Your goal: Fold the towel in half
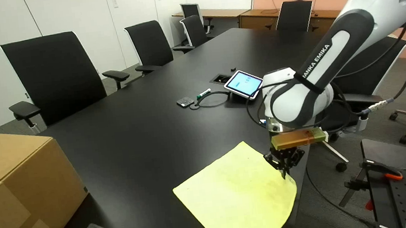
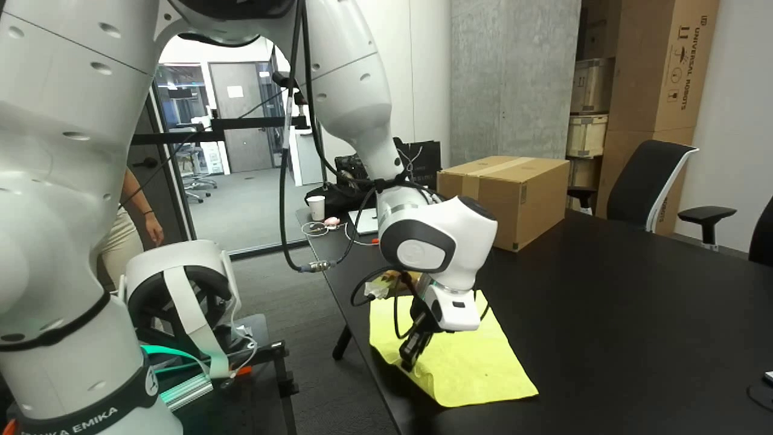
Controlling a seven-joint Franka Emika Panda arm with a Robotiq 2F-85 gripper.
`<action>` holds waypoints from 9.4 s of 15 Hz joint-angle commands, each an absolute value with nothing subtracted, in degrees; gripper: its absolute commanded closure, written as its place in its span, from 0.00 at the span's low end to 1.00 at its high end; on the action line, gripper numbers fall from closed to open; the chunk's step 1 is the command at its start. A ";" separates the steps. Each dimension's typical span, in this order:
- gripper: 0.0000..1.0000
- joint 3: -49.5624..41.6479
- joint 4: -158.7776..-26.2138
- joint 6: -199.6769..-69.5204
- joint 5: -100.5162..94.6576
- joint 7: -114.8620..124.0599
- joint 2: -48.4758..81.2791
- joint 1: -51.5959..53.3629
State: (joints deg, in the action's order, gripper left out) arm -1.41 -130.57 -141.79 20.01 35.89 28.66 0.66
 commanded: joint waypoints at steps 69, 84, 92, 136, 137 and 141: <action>0.00 10.76 -103.62 -143.92 -4.04 -12.07 40.66 7.27; 0.00 15.18 -102.37 -143.30 -1.86 -25.89 45.54 0.44; 0.00 13.45 -102.53 -142.97 -2.30 -24.65 46.68 0.36; 0.98 7.86 -60.08 -113.83 -15.97 -42.97 62.95 9.73; 0.98 7.01 -59.05 -115.92 -17.07 -42.25 63.32 10.40; 0.98 5.20 -58.36 -123.76 -15.31 -32.98 63.82 10.74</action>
State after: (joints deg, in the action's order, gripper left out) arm 6.62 -61.44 -119.63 -16.00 -38.51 62.00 10.33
